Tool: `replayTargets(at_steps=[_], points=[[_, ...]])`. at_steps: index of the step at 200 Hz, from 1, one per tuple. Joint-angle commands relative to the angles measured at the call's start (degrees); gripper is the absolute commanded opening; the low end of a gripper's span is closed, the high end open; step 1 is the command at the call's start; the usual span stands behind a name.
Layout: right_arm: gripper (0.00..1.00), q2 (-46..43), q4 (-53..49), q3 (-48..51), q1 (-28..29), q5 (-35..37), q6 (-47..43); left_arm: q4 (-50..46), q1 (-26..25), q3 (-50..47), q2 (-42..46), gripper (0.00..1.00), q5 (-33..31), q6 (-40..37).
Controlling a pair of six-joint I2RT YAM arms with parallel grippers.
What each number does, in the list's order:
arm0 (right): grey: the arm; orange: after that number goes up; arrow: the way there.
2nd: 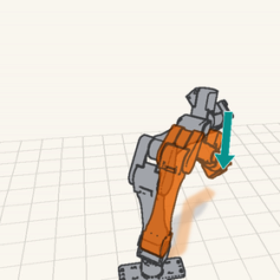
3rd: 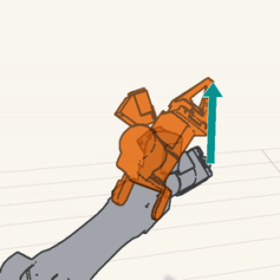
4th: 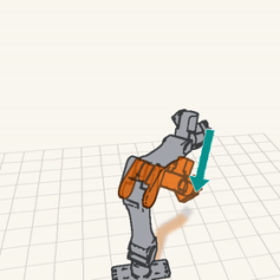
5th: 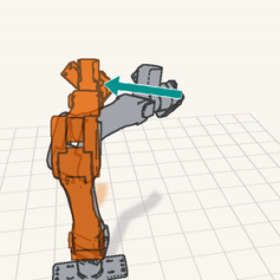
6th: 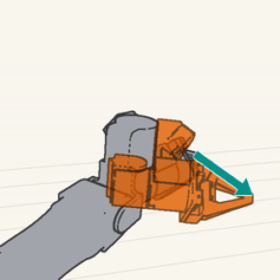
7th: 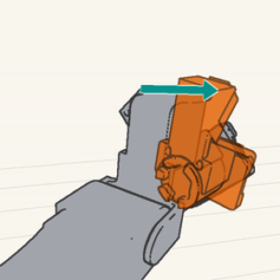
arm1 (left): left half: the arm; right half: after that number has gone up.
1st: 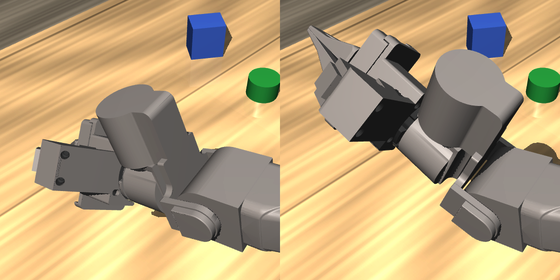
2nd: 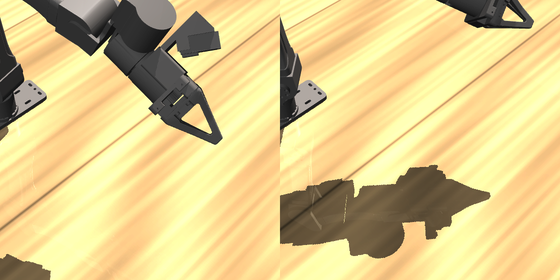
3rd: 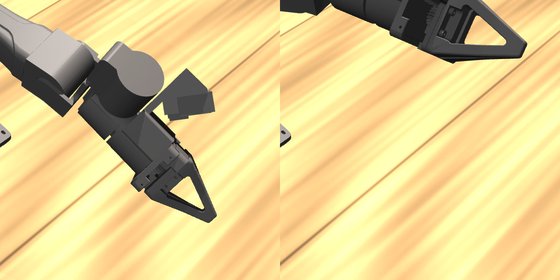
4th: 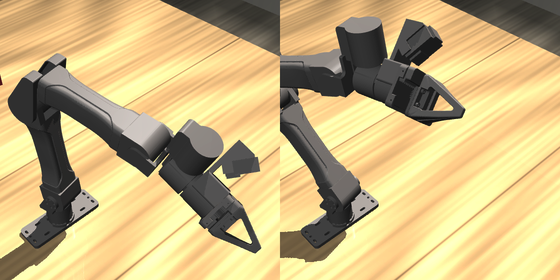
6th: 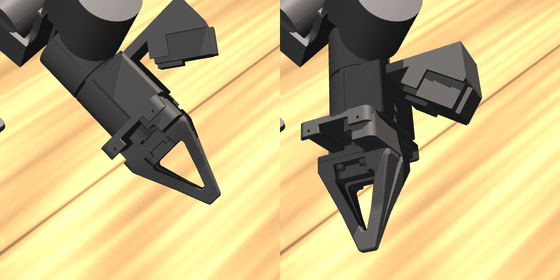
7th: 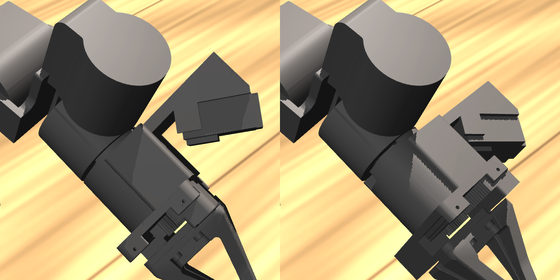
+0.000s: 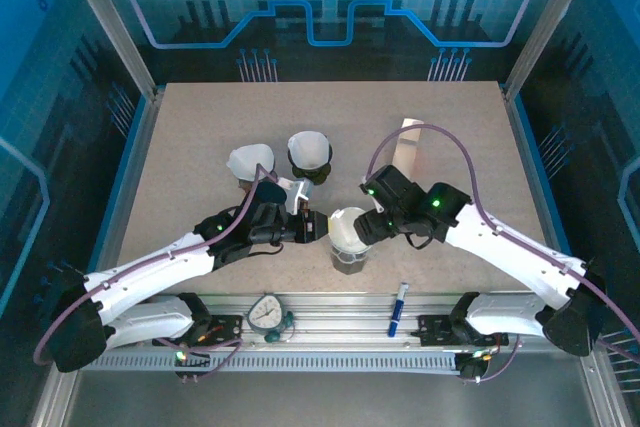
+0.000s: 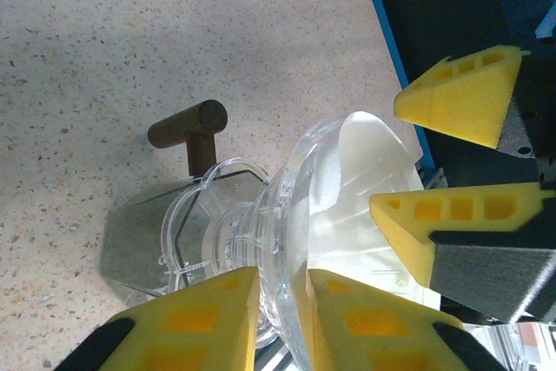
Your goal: Place the coffee filter in the dripper
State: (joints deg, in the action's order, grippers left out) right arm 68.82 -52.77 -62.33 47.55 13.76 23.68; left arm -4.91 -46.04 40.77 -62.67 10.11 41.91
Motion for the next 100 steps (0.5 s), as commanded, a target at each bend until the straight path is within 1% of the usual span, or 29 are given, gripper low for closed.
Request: replayTargets(at_steps=[1,30,56,69,100], points=[[0.74,-0.9,-1.3,1.2,-0.4,1.5,1.7,-1.6,-0.5,-0.6,0.7,0.24,-1.1,0.2],[0.74,-0.3,-0.1,0.8,-0.4,0.3,0.5,-1.6,-0.5,-0.6,0.6,0.26,-0.9,0.4],[0.78,-0.4,4.4,-0.4,-0.4,-1.9,-3.5,-1.3,-0.5,-0.6,0.4,0.26,-0.8,0.5],[0.8,1.2,6.1,-1.6,-0.4,-2.9,-5.6,-1.3,-0.5,-0.6,0.4,0.26,-0.8,0.6],[0.81,5.4,9.2,-3.8,-0.4,-2.8,-6.9,-1.7,-0.5,-0.5,0.7,0.27,-0.9,0.5]])
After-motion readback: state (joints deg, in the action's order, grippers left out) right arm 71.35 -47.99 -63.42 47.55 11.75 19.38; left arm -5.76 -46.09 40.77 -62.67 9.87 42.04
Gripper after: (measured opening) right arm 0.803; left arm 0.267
